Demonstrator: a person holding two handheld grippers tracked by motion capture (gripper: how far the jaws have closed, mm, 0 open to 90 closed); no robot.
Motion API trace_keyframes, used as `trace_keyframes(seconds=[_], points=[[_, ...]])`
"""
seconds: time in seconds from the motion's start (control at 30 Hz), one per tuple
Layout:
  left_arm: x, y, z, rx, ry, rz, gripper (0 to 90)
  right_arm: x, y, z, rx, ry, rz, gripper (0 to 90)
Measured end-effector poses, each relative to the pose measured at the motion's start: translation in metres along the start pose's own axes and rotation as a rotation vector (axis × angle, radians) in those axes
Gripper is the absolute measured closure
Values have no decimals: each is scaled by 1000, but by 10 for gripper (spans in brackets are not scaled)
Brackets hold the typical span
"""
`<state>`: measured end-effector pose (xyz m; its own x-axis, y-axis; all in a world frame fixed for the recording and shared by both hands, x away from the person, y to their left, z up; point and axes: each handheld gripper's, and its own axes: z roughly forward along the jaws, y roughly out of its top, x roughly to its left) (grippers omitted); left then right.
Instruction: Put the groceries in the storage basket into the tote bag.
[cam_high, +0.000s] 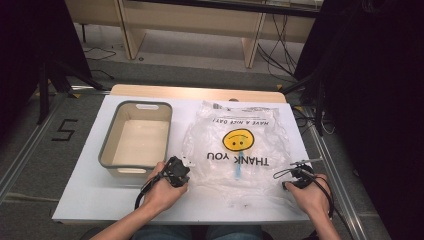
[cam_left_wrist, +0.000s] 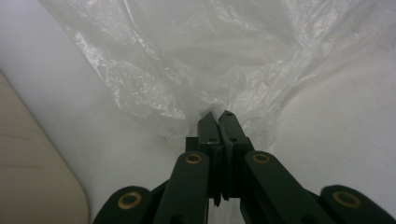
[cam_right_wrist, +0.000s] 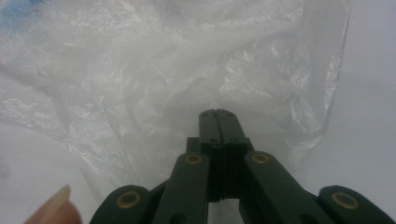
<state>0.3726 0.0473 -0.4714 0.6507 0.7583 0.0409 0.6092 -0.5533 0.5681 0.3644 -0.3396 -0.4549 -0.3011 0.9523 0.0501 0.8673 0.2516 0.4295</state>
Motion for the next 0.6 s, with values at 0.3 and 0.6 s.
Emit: trace_keyframes(seconds=[0.3,0.6], points=[[9,4,6,-52,48,-1,864,-7,12,8,-133,-11,-14,900],[-2,0,-12,-139,42,20,534,-4,6,0,-177,-19,-7,646]])
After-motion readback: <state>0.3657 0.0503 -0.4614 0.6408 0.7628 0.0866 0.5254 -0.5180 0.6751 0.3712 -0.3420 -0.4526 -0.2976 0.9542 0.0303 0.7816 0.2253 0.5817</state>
